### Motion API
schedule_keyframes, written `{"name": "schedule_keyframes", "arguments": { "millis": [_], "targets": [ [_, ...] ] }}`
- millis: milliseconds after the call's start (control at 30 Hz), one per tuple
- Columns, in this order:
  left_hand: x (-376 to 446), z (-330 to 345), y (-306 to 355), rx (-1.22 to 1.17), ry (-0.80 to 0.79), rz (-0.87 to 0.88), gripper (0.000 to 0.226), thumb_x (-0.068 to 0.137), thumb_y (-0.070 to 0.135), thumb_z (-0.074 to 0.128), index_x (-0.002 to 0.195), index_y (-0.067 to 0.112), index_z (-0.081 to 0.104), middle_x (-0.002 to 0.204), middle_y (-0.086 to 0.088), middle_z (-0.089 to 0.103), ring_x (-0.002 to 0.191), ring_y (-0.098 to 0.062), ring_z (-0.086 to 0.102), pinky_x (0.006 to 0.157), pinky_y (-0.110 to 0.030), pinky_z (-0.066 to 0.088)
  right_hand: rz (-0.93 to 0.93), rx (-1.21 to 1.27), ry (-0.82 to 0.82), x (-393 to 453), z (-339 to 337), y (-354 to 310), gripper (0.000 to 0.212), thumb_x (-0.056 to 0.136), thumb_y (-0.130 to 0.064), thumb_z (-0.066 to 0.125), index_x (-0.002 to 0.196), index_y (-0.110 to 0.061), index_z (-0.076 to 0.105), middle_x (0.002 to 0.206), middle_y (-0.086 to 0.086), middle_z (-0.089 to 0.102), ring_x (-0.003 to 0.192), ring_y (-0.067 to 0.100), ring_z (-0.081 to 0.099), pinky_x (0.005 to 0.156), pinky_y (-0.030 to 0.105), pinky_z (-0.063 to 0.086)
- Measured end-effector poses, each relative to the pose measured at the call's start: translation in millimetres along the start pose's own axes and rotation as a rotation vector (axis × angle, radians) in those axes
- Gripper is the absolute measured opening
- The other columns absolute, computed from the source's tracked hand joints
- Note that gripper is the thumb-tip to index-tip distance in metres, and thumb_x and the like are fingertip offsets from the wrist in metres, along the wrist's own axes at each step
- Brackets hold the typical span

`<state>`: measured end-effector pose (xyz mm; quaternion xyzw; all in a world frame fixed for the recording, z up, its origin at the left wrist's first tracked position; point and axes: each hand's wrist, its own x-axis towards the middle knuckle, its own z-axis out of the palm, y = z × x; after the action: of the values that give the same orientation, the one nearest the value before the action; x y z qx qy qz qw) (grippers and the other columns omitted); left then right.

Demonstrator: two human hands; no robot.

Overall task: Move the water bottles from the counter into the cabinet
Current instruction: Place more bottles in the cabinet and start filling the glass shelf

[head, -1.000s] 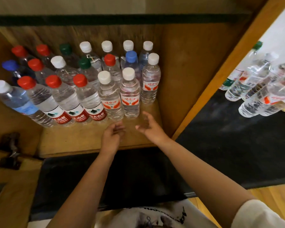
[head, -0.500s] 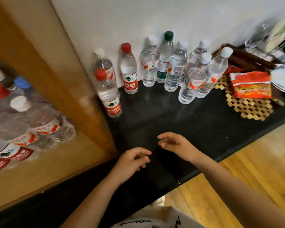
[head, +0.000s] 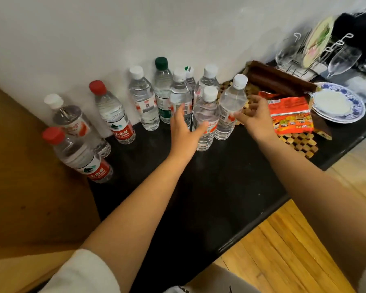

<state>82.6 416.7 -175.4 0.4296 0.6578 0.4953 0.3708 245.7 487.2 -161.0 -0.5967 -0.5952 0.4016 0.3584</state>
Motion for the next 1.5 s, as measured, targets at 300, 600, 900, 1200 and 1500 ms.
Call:
{"name": "schedule_keyframes", "arguments": {
  "millis": [300,600,900,1200,1500],
  "targets": [
    [43.4,22.9,11.7,0.095,0.013,0.042,0.064,0.084,0.032,0.065,0.139,0.019,0.034,0.140,-0.010,0.033,0.133,-0.025,0.034,0.110,-0.044,0.032,-0.061,0.007,-0.069,42.4,9.1,-9.6,0.065,0.081,-0.017,0.068,0.136,-0.009,0.036,0.137,0.012,0.046,0.126,0.026,0.045,0.107,0.045,0.037],
    [39.7,16.9,8.4,0.129,-0.101,0.048,0.050,0.092,0.030,0.054,0.137,0.013,0.039,0.141,-0.006,0.040,0.129,-0.020,0.040,0.103,-0.032,0.034,-0.144,-0.089,-0.045,30.5,0.1,-0.8,0.059,0.083,-0.022,0.067,0.134,-0.014,0.040,0.130,0.008,0.056,0.115,0.023,0.053,0.092,0.032,0.044],
    [11.3,0.1,4.6,0.170,-0.283,0.058,0.047,0.093,0.028,0.052,0.136,0.015,0.039,0.140,-0.006,0.047,0.129,-0.020,0.043,0.107,-0.043,0.037,-0.243,-0.129,-0.093,-15.9,-6.2,15.2,0.053,0.082,-0.025,0.068,0.129,-0.014,0.047,0.120,0.001,0.059,0.104,0.013,0.054,0.082,0.022,0.042],
    [-62.0,-51.1,-13.5,0.172,-0.327,0.078,0.044,0.091,0.030,0.054,0.133,0.021,0.045,0.133,0.000,0.054,0.123,-0.013,0.049,0.101,-0.032,0.040,-0.300,-0.116,-0.132,-99.6,0.1,19.5,0.054,0.076,-0.037,0.072,0.124,-0.024,0.052,0.107,-0.019,0.057,0.095,-0.009,0.055,0.082,0.016,0.044],
    [-149.7,-101.5,-36.4,0.179,-0.267,0.102,0.038,0.084,0.027,0.063,0.112,0.047,0.047,0.116,0.017,0.056,0.110,0.004,0.052,0.090,-0.014,0.042,-0.383,-0.092,-0.132,-183.4,27.5,29.9,0.057,0.060,-0.065,0.069,0.110,-0.043,0.052,0.102,-0.022,0.058,0.096,-0.004,0.056,0.074,0.006,0.043]
  ]
}}
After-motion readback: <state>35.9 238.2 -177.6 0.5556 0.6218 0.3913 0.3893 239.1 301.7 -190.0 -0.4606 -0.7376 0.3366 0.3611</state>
